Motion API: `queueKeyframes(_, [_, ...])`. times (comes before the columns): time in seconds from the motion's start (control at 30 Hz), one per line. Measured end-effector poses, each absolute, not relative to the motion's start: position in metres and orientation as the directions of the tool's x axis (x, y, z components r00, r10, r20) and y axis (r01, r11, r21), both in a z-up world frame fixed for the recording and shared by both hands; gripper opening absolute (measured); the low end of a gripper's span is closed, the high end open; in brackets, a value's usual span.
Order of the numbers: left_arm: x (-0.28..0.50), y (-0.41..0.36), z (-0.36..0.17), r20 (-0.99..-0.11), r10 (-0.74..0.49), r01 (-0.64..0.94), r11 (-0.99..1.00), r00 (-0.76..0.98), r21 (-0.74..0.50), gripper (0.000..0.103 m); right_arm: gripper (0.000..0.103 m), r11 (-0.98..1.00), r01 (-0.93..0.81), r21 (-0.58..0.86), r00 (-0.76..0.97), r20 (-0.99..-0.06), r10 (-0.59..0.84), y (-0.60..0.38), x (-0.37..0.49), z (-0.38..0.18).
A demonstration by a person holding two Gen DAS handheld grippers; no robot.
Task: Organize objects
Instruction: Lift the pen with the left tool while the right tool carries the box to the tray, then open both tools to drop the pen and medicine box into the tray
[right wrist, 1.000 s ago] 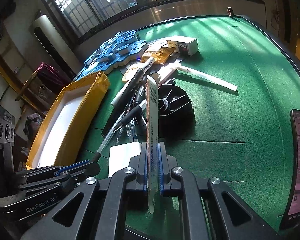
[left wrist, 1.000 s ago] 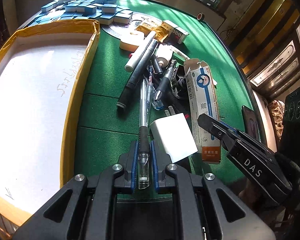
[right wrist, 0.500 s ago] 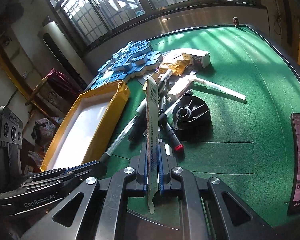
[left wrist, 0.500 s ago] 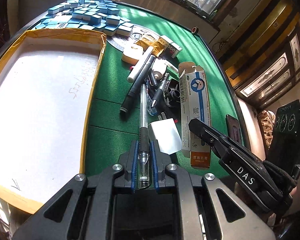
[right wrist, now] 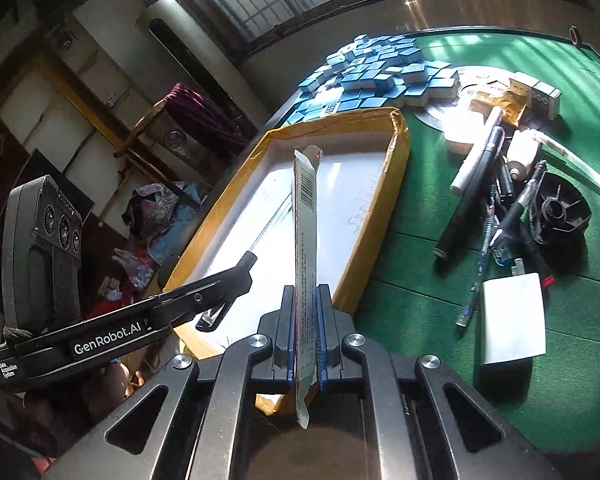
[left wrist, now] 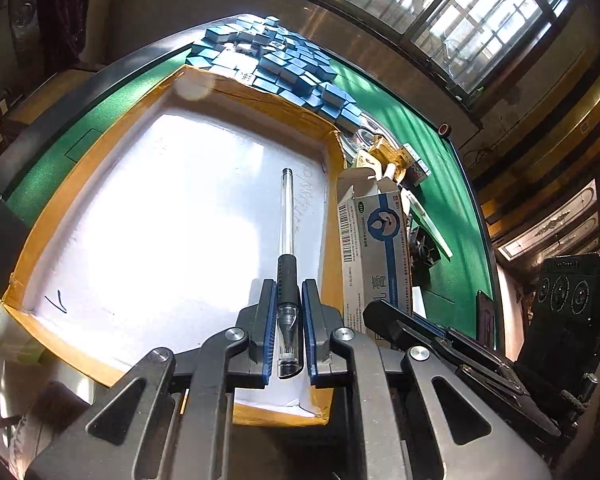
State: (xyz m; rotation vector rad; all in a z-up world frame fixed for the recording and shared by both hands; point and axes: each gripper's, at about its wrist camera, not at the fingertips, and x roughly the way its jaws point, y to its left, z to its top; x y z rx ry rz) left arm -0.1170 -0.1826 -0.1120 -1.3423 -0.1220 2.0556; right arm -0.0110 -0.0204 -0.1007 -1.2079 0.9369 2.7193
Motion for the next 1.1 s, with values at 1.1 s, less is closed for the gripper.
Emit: queueKeyframes(1.1, [-0.148,-0.205,-0.162,-0.882,0.422,-0.394,-0.862,-0.21,-0.319,0.01,0.01,-0.927,-0.216,0.306,-0.542,-0.828,-0.147,-0.066,-0.077,-0.14])
